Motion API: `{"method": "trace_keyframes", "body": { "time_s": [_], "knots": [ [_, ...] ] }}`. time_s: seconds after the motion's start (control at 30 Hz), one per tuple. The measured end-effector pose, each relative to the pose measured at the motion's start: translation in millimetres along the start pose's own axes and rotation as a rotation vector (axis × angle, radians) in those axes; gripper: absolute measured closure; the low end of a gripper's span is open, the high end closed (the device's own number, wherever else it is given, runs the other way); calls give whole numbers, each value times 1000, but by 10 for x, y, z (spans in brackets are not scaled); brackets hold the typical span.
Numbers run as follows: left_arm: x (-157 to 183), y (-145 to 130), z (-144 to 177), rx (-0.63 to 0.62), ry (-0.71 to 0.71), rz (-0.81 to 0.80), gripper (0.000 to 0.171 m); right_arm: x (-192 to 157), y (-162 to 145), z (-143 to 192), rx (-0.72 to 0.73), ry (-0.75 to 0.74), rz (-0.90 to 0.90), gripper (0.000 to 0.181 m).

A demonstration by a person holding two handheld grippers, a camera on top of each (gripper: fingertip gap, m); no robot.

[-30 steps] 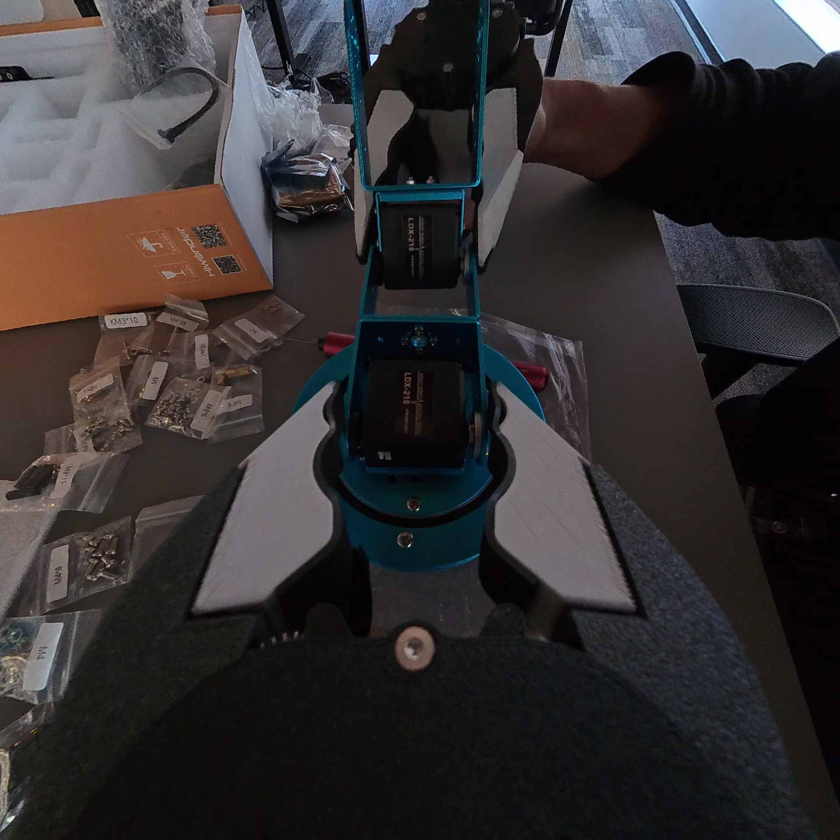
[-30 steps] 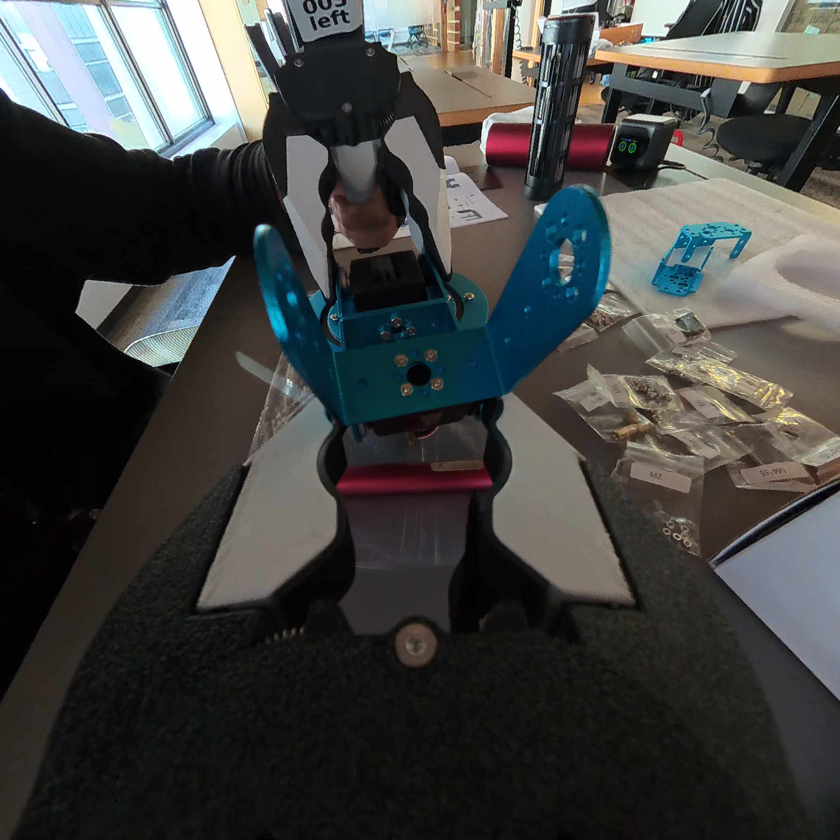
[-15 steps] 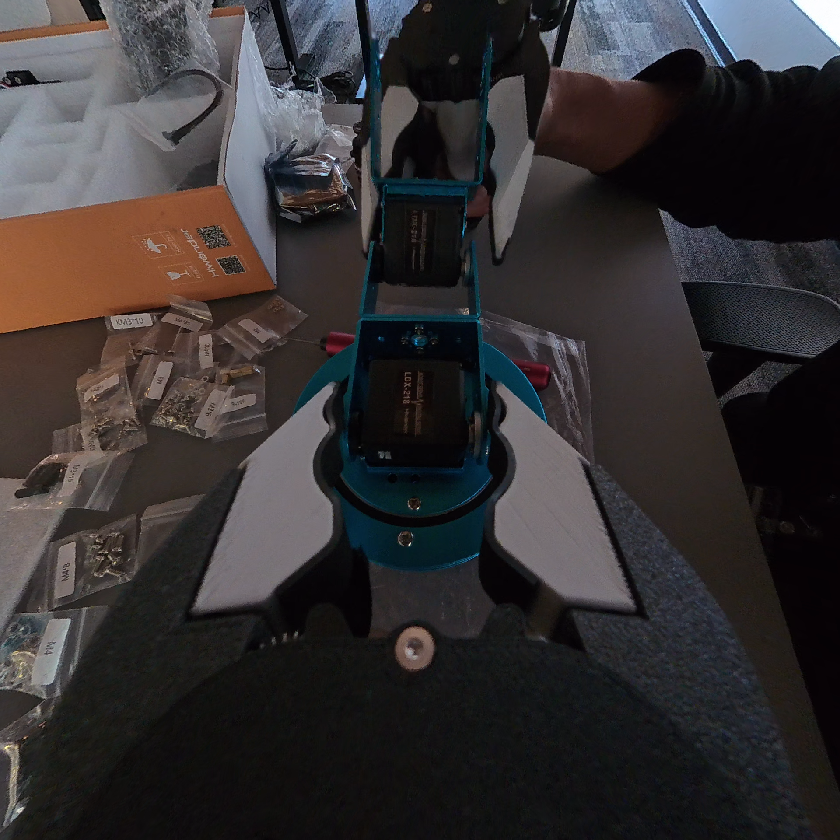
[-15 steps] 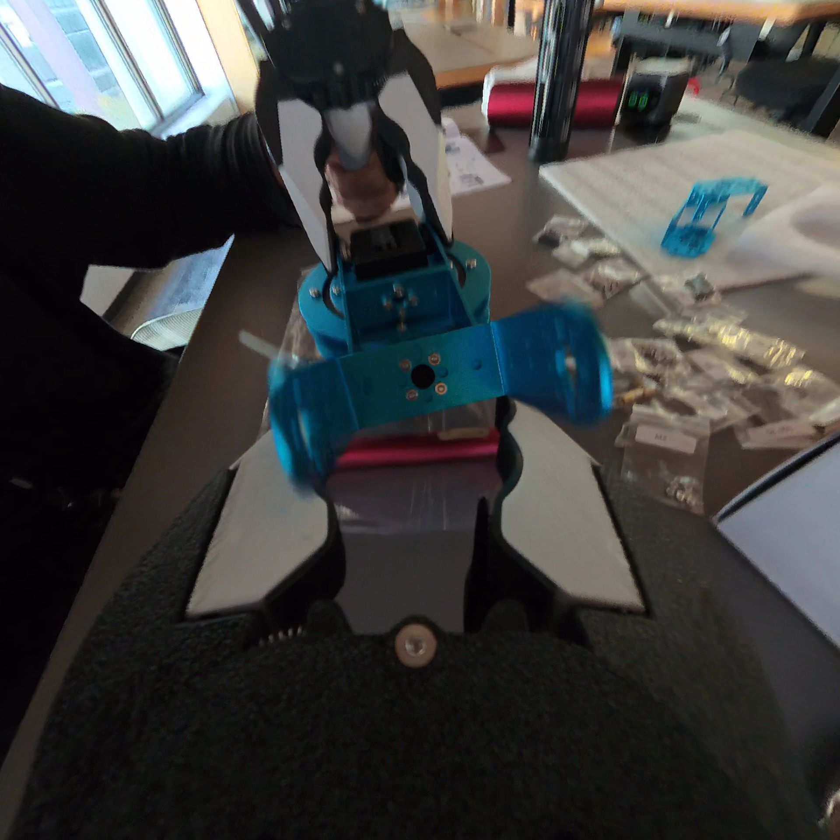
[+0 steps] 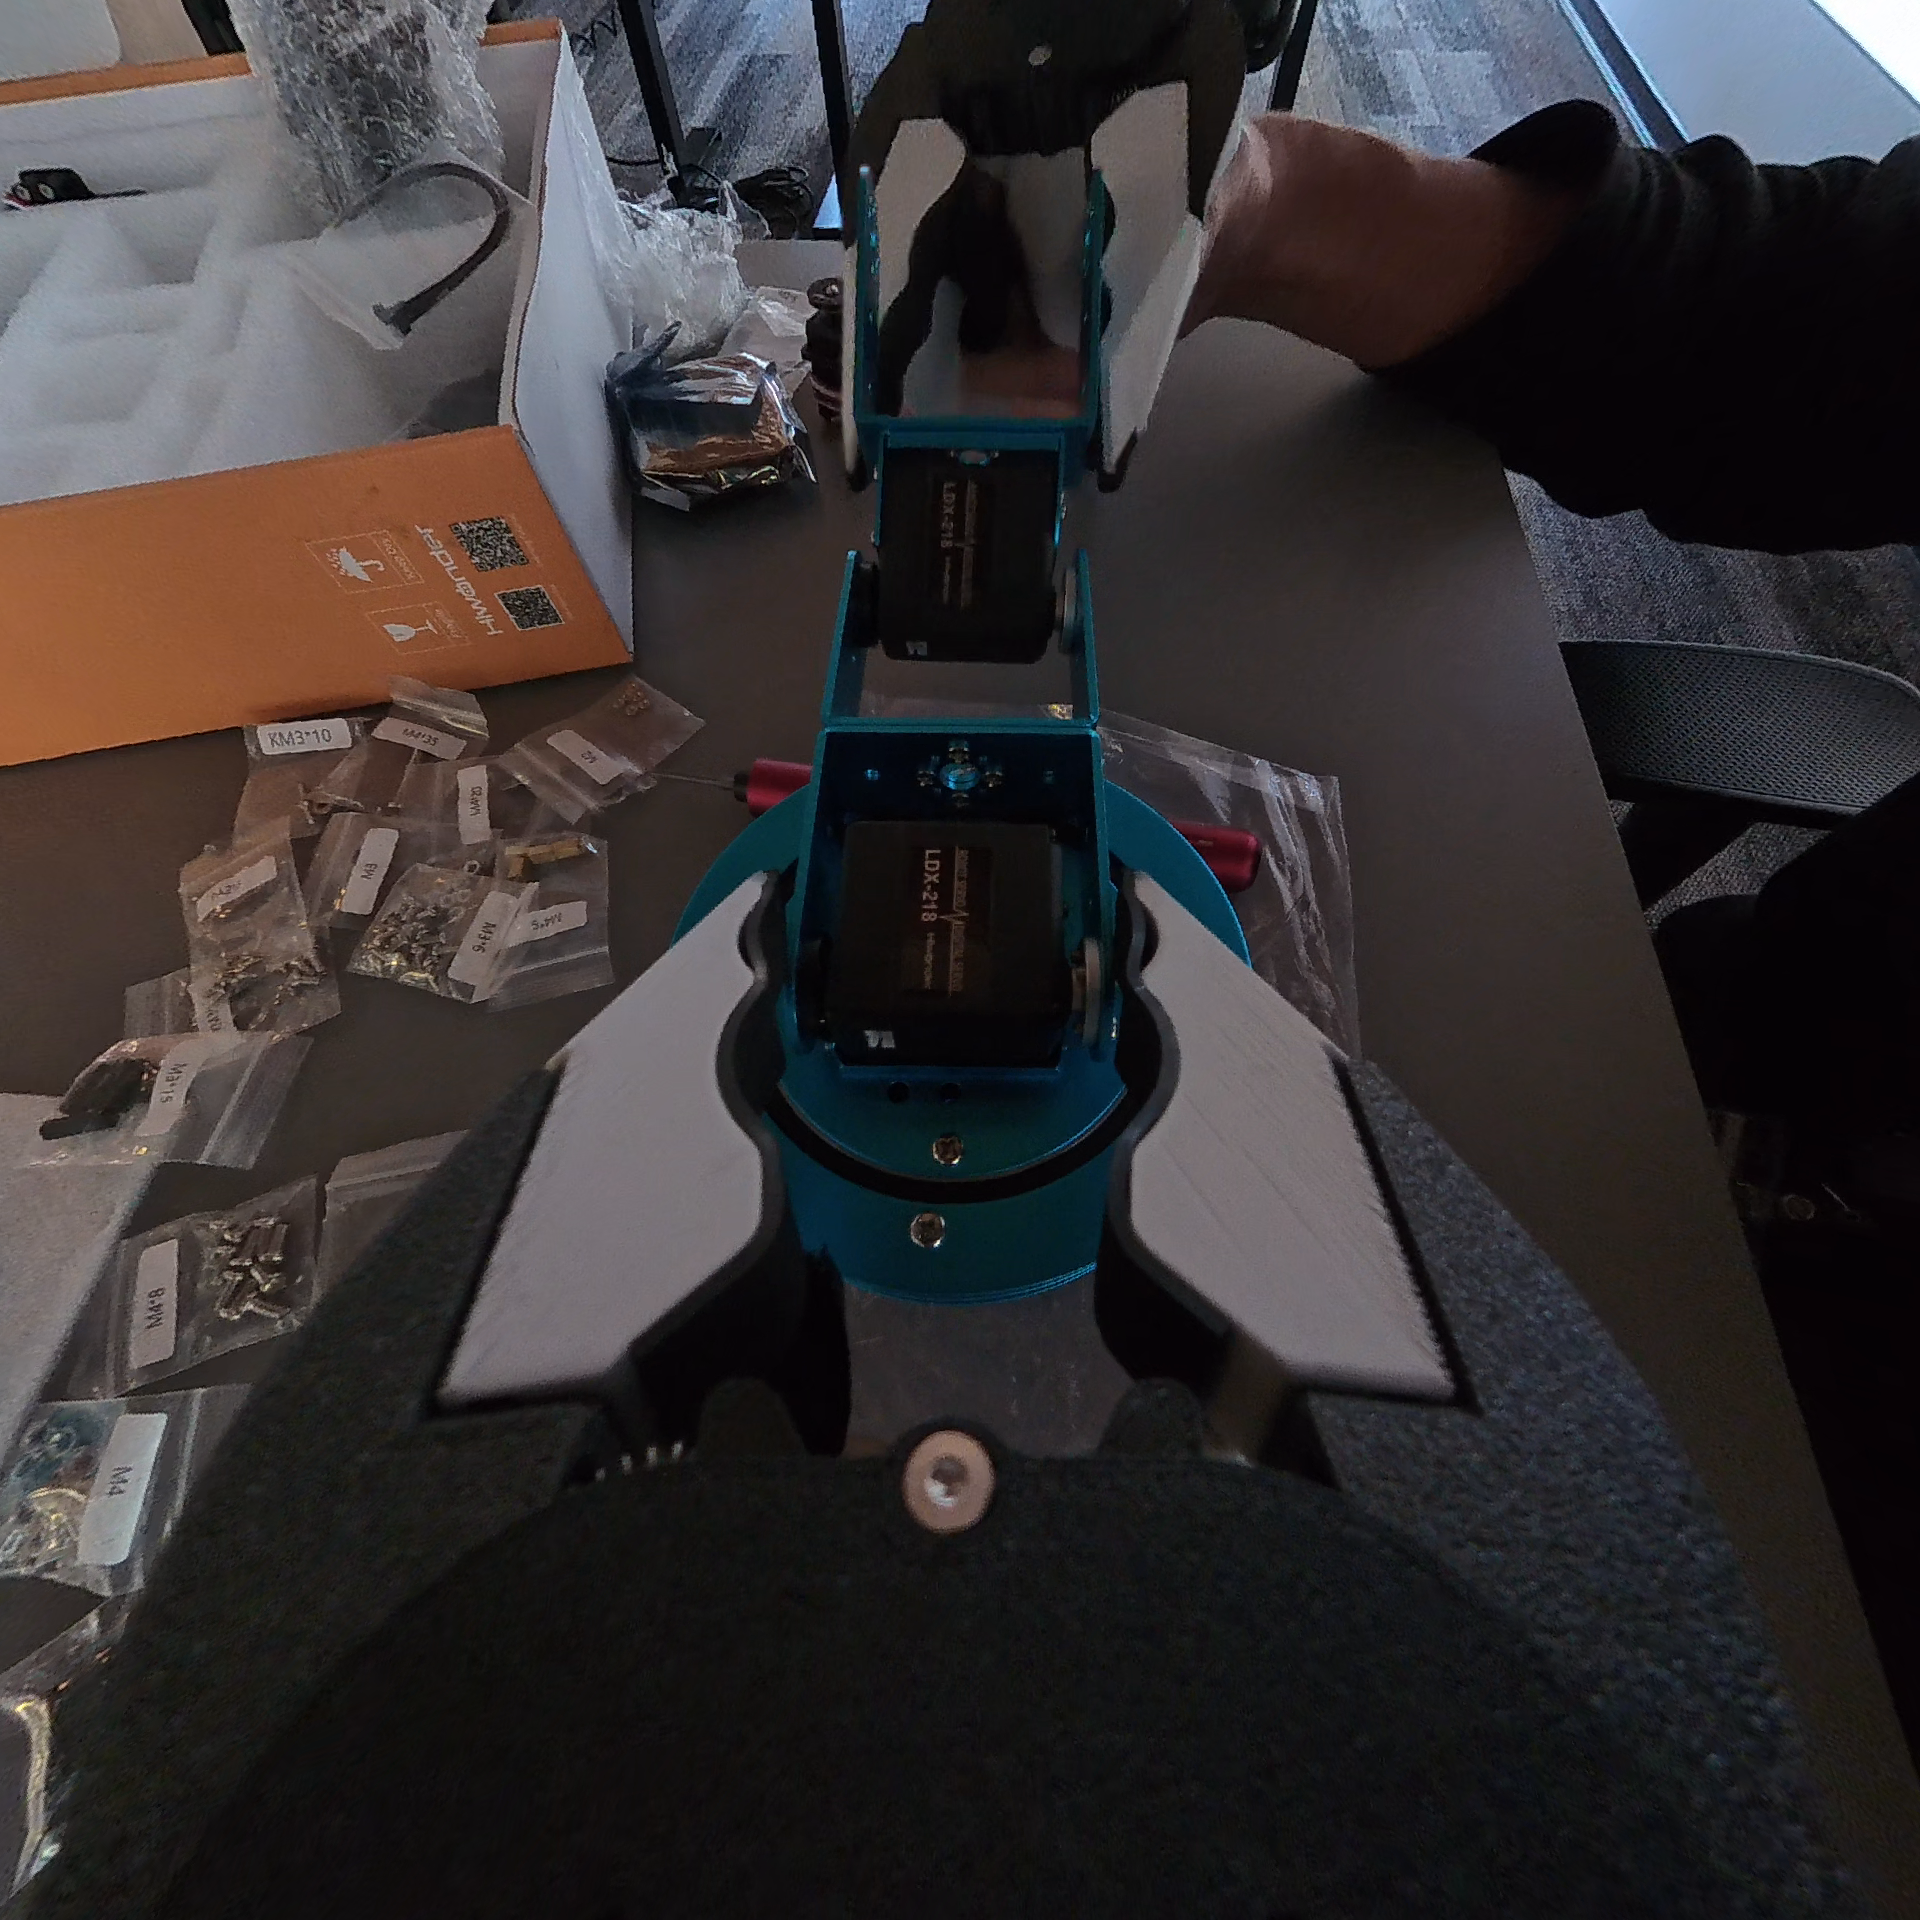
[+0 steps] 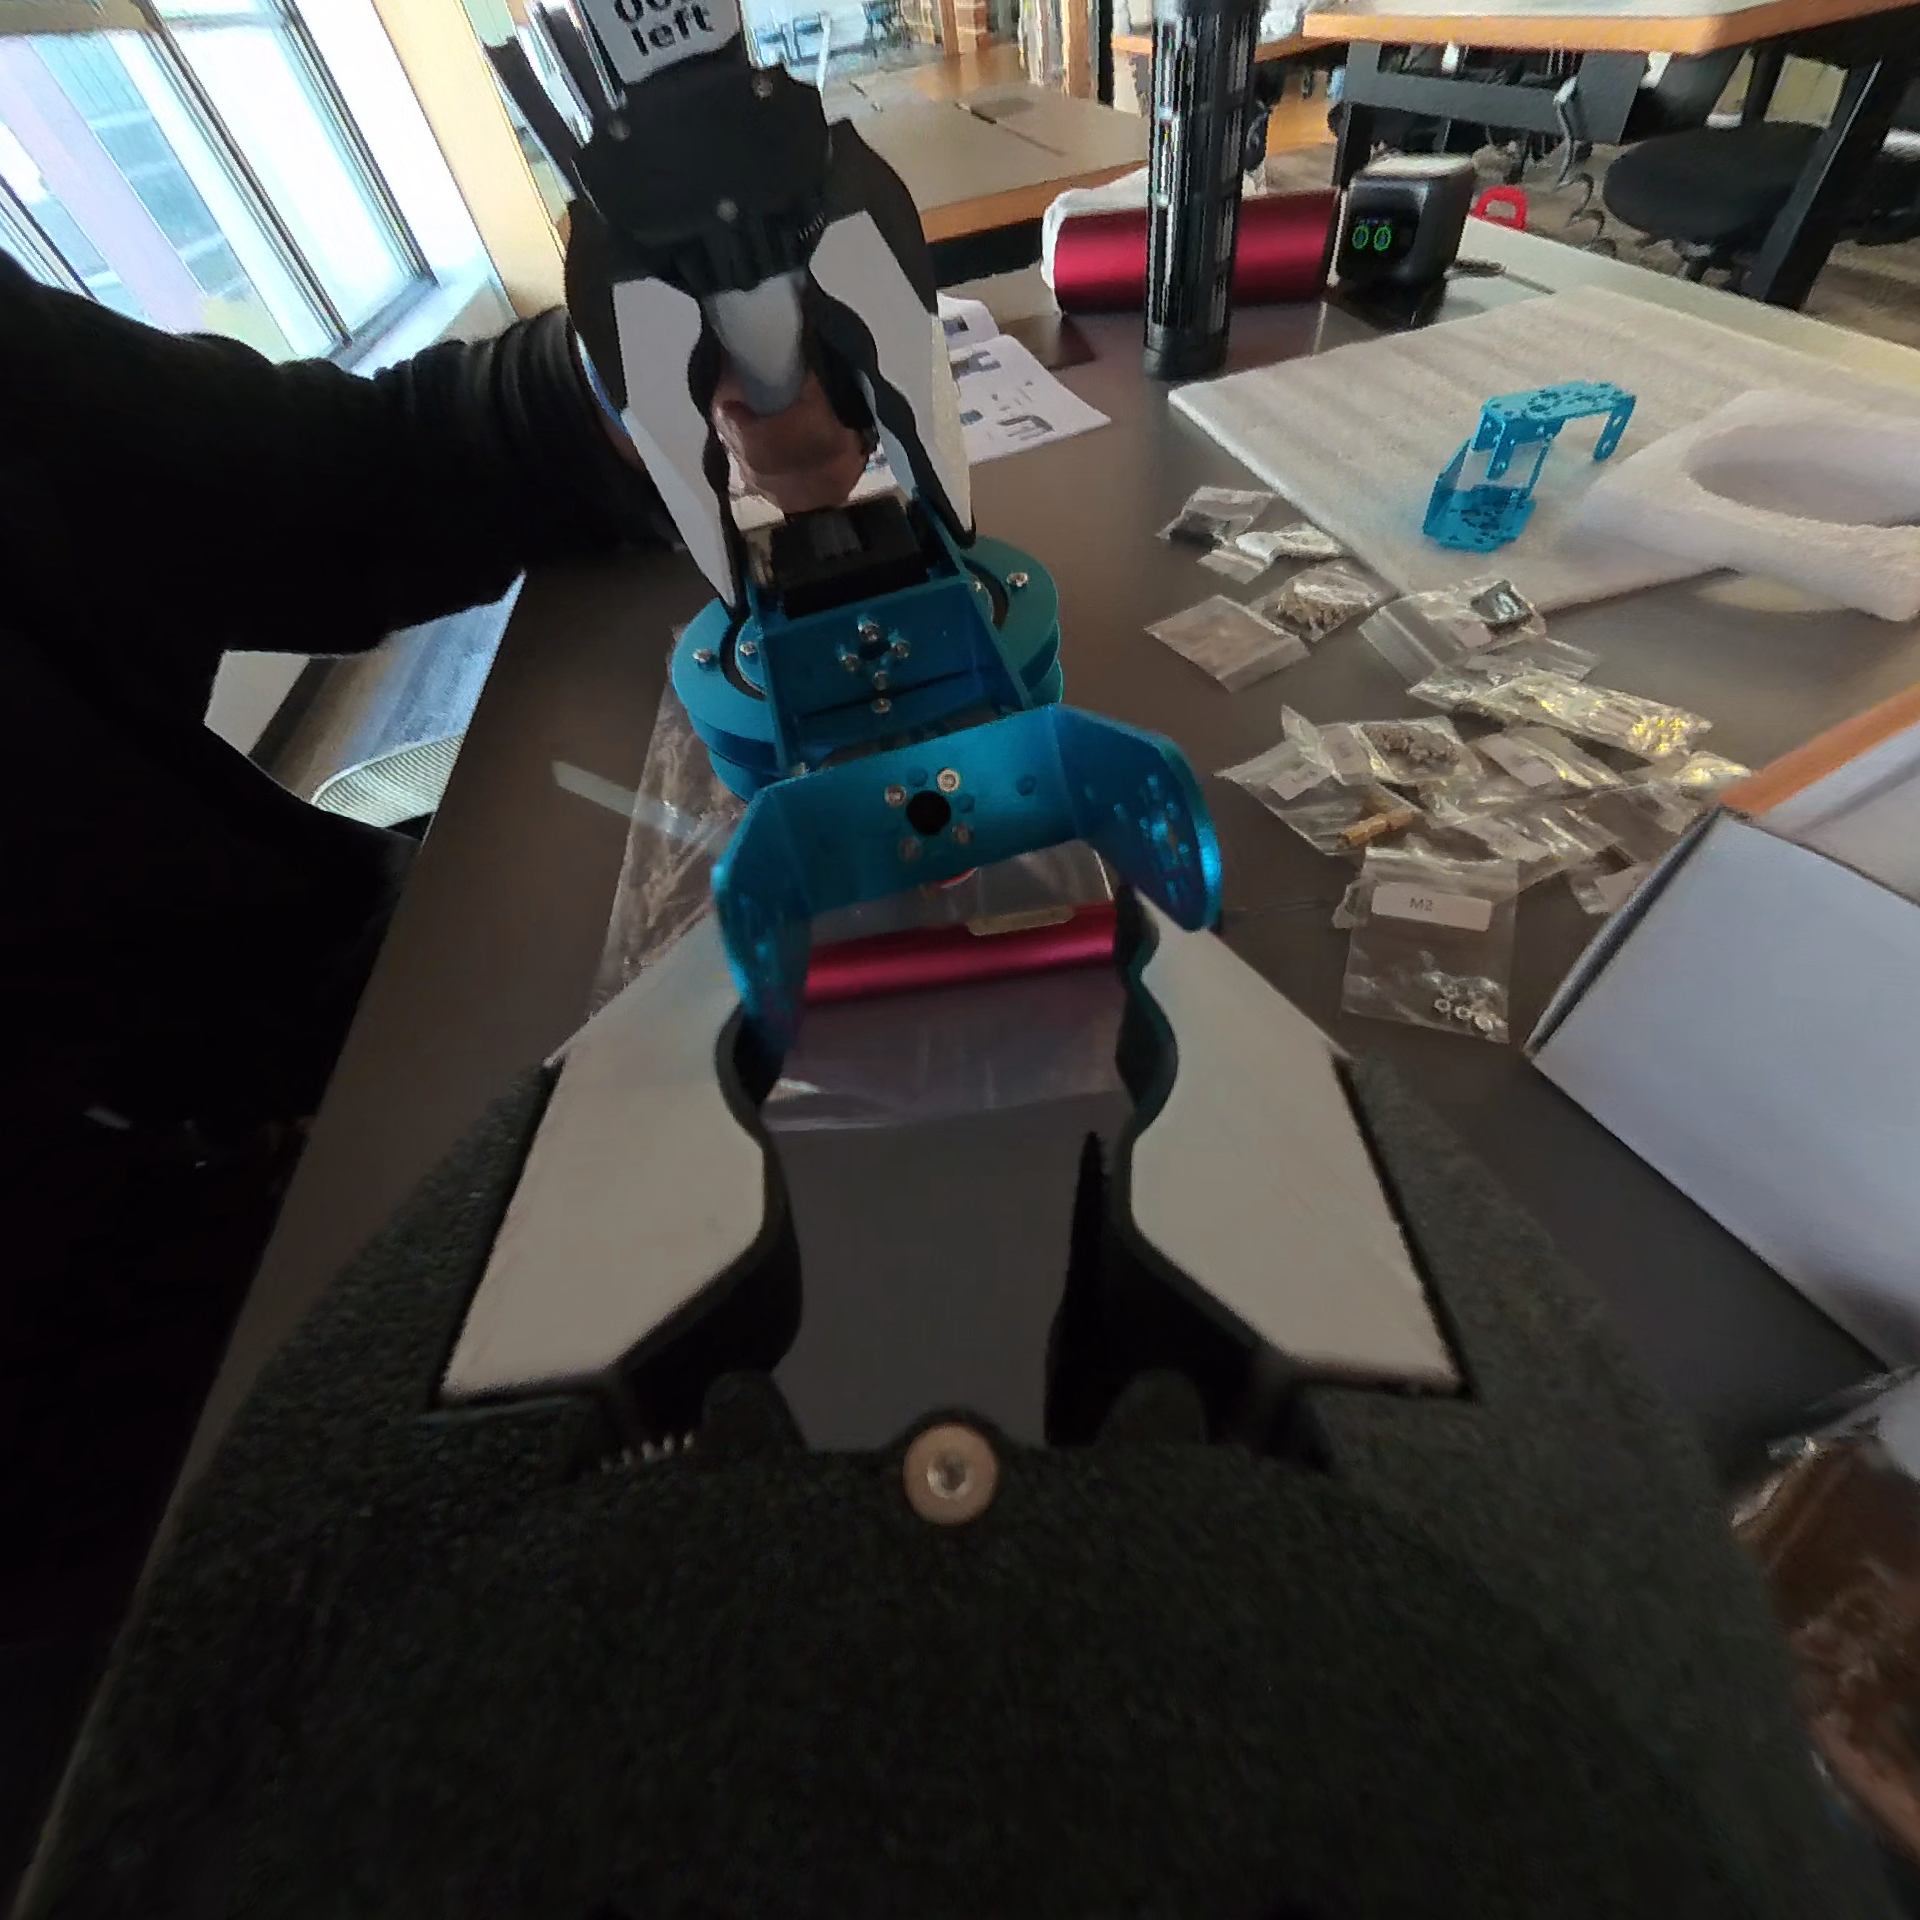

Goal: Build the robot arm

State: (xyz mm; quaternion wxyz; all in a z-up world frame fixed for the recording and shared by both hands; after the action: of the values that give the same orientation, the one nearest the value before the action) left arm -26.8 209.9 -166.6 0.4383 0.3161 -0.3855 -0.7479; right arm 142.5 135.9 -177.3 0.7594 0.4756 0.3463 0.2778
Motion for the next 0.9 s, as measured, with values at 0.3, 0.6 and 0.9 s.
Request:
{"method": "trace_keyframes", "body": {
  "time_s": [0.3, 0.6, 0.9],
  "knots": [
    [-2, -1, 3, 4, -3, 0, 108, -88, -85, 56, -26, 43, 32, 172],
    [-1, 1, 1, 10, 0, 3, 109, -144, -310, -100, -224, 8, 75, 138],
    [60, -3, 66, -1, -23, -32, 91, -101, 24, -423, -147, -45, 131, 80]
  ]
}}
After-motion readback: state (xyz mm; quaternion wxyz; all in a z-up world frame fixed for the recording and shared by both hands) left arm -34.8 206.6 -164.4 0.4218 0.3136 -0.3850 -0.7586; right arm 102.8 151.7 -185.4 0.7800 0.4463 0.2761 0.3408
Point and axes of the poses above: each gripper's, where its closed fingertips meet, z back along the fingers, y out of its top, x = y × z across the jaws, the point moved 4 cm from there along z, back along the fingers, and after that the axes turned 7 degrees about -z, right-handed, at the moved point
